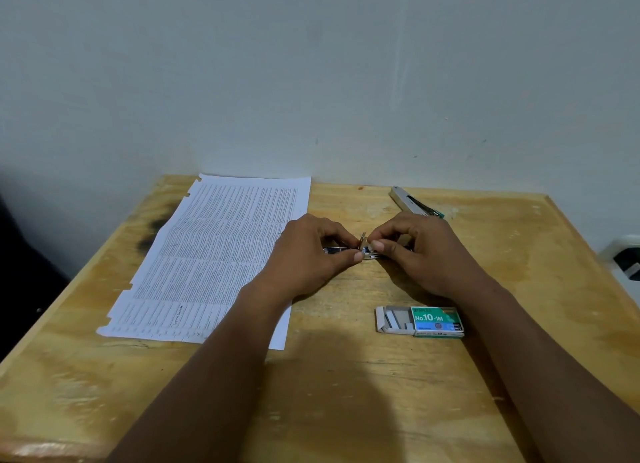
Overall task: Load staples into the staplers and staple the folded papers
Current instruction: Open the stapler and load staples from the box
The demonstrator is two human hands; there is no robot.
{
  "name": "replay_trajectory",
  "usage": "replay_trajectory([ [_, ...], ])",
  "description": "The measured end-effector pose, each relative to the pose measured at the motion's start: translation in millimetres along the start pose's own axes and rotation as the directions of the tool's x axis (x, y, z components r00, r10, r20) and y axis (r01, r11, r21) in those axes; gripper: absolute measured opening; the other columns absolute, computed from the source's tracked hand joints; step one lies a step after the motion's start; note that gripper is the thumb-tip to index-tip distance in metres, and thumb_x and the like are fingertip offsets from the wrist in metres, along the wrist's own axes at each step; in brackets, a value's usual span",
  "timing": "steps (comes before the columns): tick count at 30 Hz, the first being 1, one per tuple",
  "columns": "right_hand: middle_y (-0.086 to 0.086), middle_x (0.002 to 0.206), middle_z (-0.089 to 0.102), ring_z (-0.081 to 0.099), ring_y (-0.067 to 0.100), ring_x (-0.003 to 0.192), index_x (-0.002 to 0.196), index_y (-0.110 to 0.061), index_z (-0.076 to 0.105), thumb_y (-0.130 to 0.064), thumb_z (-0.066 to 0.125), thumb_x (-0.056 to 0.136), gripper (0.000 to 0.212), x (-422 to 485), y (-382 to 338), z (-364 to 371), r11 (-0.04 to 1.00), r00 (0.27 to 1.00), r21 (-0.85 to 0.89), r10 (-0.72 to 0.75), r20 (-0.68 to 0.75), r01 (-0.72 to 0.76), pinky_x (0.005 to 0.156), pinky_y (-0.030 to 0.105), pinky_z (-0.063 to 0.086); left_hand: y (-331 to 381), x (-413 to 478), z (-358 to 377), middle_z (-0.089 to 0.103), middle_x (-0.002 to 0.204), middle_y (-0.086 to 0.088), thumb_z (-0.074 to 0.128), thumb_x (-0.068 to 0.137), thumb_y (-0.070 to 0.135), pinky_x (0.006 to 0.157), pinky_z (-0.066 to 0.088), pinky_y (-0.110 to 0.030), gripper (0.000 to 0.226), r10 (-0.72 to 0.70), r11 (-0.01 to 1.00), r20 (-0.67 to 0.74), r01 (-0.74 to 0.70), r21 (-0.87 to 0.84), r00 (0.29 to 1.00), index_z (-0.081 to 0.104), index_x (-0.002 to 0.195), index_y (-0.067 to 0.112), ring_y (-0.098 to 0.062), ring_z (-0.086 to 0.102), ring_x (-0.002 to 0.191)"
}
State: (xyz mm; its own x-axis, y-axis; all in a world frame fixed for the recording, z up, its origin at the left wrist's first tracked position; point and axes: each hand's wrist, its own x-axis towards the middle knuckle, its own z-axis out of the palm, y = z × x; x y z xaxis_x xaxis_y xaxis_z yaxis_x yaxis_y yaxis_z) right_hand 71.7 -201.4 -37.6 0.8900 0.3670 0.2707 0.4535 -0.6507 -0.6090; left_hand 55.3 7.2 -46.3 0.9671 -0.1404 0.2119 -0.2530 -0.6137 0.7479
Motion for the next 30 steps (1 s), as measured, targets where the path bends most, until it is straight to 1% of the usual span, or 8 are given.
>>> replay_trajectory([
  [8, -0.014, 0.09, 0.068, 0.06, 0.003, 0.087, 0.098, -0.027, 0.076, -0.024, 0.068, 0.09, 0.013, 0.6, 0.4, 0.5, 1.0, 1.0, 0.003, 0.005, -0.002, -0.005, 0.072, 0.02, 0.045, -1.4, 0.7, 0.4, 0.076, 0.09, 0.015, 0.085, 0.078, 0.038, 0.083, 0.061, -0.038, 0.018, 0.005, 1.0, 0.007, -0.005, 0.006, 1.0, 0.081, 0.094, 0.03, -0.001, 0.068, 0.088],
  [11, -0.015, 0.089, 0.067, 0.059, 0.002, 0.087, 0.099, -0.026, 0.076, -0.024, 0.067, 0.09, 0.013, 0.3, 0.2, 1.0, 1.0, 1.0, -0.007, 0.003, -0.005, -0.003, 0.071, 0.018, 0.043, -1.3, 0.7, 0.4, 0.076, 0.09, 0.014, 0.085, 0.078, 0.037, 0.083, 0.06, -0.038, 0.017, 0.008, 1.0, 0.006, -0.008, 0.007, 1.0, 0.081, 0.093, 0.03, 0.0, 0.067, 0.088],
  [16, -0.015, 0.09, 0.069, 0.061, 0.0, 0.088, 0.1, -0.025, 0.076, -0.023, 0.067, 0.09, 0.013, 0.1, 1.6, 0.7, 0.999, 1.0, 0.025, 0.02, -0.016, -0.02, 0.072, 0.016, 0.043, -2.4, 0.8, 0.6, 0.076, 0.089, 0.015, 0.085, 0.078, 0.038, 0.083, 0.06, -0.04, 0.017, 0.01, 1.0, 0.003, -0.01, 0.006, 1.0, 0.081, 0.093, 0.03, 0.0, 0.067, 0.089],
  [25, -0.013, 0.091, 0.068, 0.059, 0.002, 0.087, 0.1, -0.026, 0.076, -0.024, 0.068, 0.089, 0.013, 0.2, 0.5, 0.5, 1.0, 1.0, -0.019, -0.013, 0.002, 0.013, 0.07, 0.019, 0.043, -1.6, 0.7, 0.5, 0.075, 0.089, 0.014, 0.086, 0.078, 0.036, 0.082, 0.06, -0.037, 0.016, 0.01, 1.0, 0.005, -0.01, 0.001, 1.0, 0.081, 0.092, 0.03, 0.0, 0.067, 0.087],
  [30, -0.011, 0.091, 0.067, 0.058, 0.003, 0.085, 0.099, -0.026, 0.076, -0.024, 0.069, 0.089, 0.013, -0.3, -1.0, 0.5, 0.999, 1.0, -0.037, -0.02, 0.001, 0.02, 0.069, 0.019, 0.042, -1.4, 0.7, 0.5, 0.075, 0.088, 0.015, 0.085, 0.079, 0.037, 0.082, 0.061, -0.038, 0.015, 0.009, 1.0, 0.006, -0.009, 0.004, 1.0, 0.081, 0.092, 0.031, -0.001, 0.068, 0.087],
])
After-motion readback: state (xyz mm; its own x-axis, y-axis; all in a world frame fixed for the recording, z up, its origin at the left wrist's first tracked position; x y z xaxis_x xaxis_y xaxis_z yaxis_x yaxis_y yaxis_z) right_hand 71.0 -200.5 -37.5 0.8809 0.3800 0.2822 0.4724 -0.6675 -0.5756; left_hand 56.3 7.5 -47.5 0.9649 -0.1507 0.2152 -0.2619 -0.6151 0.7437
